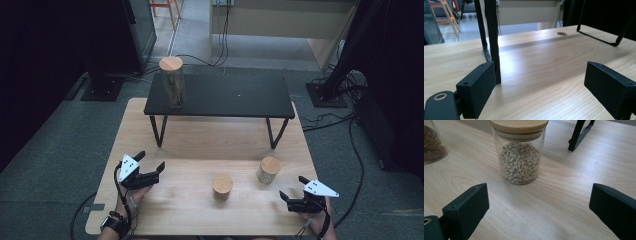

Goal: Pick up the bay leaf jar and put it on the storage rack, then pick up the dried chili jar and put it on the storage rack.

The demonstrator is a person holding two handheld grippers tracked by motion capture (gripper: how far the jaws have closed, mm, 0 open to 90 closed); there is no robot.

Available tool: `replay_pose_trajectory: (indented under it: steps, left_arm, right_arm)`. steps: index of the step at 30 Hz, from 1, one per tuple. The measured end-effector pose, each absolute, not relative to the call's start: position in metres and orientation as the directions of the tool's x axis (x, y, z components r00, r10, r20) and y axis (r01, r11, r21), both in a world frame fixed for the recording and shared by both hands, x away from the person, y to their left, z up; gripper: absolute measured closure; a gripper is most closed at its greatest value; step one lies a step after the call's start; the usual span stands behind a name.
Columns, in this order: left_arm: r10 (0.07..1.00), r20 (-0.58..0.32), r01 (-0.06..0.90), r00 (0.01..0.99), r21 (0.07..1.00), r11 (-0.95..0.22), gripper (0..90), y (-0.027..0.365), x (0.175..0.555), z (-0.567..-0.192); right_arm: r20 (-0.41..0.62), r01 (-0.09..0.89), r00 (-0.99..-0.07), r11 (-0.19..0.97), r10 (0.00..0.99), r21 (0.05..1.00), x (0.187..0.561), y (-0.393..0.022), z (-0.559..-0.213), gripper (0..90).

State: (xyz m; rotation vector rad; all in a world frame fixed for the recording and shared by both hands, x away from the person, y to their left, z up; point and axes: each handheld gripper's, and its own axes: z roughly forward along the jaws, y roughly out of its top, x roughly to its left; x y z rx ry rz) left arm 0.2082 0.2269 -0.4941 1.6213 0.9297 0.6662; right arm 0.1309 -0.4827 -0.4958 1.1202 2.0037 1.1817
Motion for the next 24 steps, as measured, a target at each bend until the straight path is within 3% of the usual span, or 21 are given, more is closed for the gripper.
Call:
replay_pose_trajectory:
  steps: [6,24]
  left_arm:
    - [0.840,-0.056,0.252,0.540,0.963,-0.098,10.2,0.230,0.205,-0.503]
    - [0.825,-0.097,0.281,0.557,0.957,-0.077,10.2,0.241,0.206,-0.514]
  right_arm:
    - [-0.064,0.382,-0.510,0.293,0.858,0.877,0.133,-0.479,-0.494,2.5]
    - [-0.011,0.373,-0.482,0.217,0.876,0.902,0.128,-0.490,-0.496,2.7]
